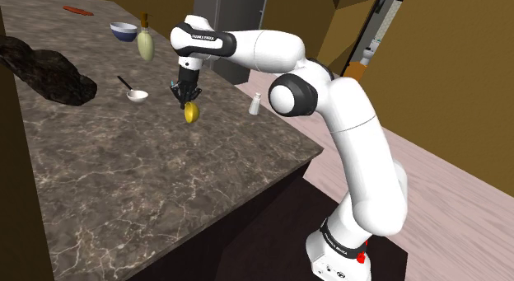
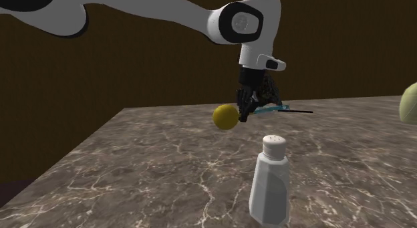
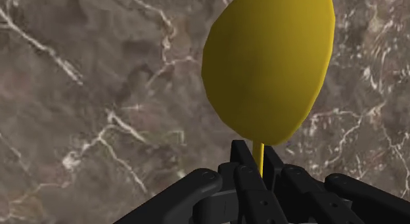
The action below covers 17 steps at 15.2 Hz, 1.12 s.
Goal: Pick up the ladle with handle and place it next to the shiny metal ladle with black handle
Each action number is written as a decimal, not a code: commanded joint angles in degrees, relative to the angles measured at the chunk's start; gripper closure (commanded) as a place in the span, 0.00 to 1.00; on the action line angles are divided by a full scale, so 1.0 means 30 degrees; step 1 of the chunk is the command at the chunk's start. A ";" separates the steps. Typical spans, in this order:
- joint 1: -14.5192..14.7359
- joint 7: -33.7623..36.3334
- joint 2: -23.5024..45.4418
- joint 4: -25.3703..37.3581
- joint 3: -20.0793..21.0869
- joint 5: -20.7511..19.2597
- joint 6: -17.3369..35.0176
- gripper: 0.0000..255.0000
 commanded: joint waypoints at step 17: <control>-0.0212 0.0001 0.0214 0.0930 -0.0011 -0.0013 -0.0720 0.00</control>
